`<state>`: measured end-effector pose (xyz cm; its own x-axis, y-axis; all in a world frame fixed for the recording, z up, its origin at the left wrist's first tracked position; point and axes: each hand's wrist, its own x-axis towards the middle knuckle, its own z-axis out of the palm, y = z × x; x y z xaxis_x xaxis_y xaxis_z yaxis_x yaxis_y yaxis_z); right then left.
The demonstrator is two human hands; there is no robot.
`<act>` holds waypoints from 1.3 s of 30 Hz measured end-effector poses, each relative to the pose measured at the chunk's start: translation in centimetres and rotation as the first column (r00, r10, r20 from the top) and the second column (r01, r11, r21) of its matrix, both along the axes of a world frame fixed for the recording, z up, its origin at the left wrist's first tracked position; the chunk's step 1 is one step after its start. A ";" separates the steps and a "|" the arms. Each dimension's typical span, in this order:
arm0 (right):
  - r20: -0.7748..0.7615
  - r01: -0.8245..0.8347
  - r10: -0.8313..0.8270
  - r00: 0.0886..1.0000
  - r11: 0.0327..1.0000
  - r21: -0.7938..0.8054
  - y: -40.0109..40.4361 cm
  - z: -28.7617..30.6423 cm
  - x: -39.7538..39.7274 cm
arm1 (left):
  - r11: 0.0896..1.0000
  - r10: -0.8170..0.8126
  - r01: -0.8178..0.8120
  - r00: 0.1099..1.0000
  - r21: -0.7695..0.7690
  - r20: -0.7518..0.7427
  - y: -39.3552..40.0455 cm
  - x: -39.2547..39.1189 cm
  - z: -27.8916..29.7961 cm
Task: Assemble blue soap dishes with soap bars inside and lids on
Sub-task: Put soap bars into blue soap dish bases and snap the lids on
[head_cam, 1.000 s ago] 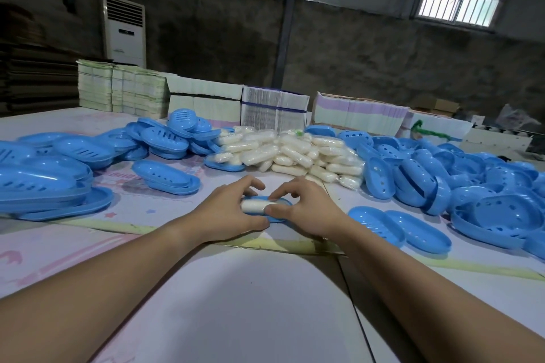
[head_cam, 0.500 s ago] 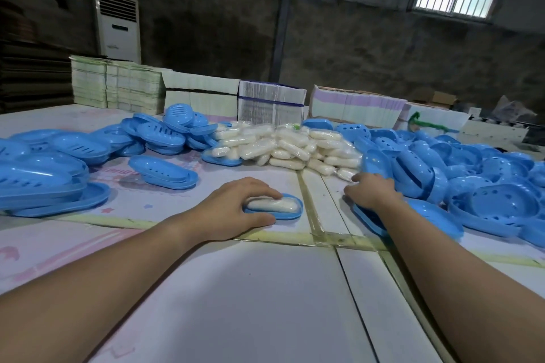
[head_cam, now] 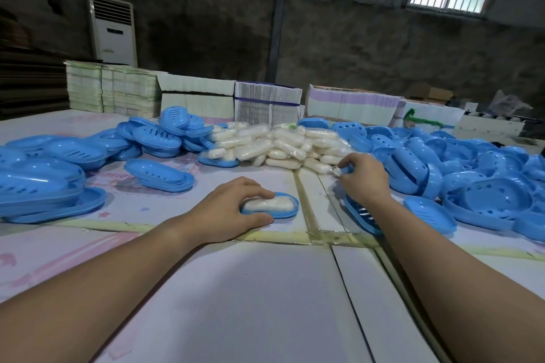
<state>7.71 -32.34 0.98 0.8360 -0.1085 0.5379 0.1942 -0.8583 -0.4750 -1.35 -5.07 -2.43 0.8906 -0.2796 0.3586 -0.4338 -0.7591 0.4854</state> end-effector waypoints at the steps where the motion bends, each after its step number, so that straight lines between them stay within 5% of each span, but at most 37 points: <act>1: 0.024 -0.059 0.057 0.998 0.996 0.065 0.4 0.2 -0.3 | 1.000 0.003 -0.003 1.000 0.000 -0.009 0.0 0.1 0.0; 3: 0.041 -0.209 0.205 0.978 0.952 0.222 1.5 0.9 -1.0 | 0.999 0.032 -0.032 0.999 0.004 -0.034 0.1 0.3 -0.2; 5: 0.053 -0.331 0.353 0.934 0.803 0.495 2.8 2.0 -2.1 | 0.996 0.077 -0.080 0.993 -0.026 -0.090 0.3 0.4 -0.3; 9: 0.061 -0.276 0.692 0.719 0.204 0.939 4.4 3.6 -4.0 | 0.992 0.105 -0.114 0.984 -0.062 -0.145 0.5 0.4 -0.2; 10: 0.047 -0.228 0.754 0.655 0.137 0.964 4.7 3.4 -4.4 | 0.990 0.097 -0.110 0.985 -0.087 -0.142 0.4 0.4 -0.1; 11: -0.010 -0.225 0.784 0.621 0.191 0.955 5.2 3.1 -4.8 | 0.987 0.083 -0.100 0.987 -0.123 -0.137 0.4 0.3 -0.1; 12: -0.114 -0.296 0.772 0.625 0.369 0.881 5.8 2.6 -5.2 | 0.984 0.070 -0.091 0.988 -0.156 -0.134 0.4 0.3 0.0; 14: -0.280 -0.456 0.603 0.747 0.771 0.445 6.7 1.5 -5.6 | 0.982 0.069 -0.092 0.988 -0.167 -0.137 0.4 0.1 0.1; 16: -0.253 -0.489 0.502 0.827 0.865 0.116 7.1 0.7 -5.2 | 0.985 0.089 -0.109 0.986 -0.135 -0.141 0.3 0.1 0.1; 19: -0.202 -0.569 0.557 0.805 0.823 0.002 7.0 0.7 -5.5 | 0.984 0.082 -0.102 0.987 -0.143 -0.140 0.3 0.1 0.1; 24: -0.369 -0.709 0.686 0.627 0.699 0.095 6.6 0.8 -6.1 | 0.974 0.049 -0.078 0.989 -0.213 -0.138 0.6 0.0 0.1; 39: -0.312 -0.719 0.721 0.619 0.680 0.143 6.0 0.6 -5.3 | 0.870 0.018 -0.058 0.996 -0.490 -0.085 1.1 0.1 0.5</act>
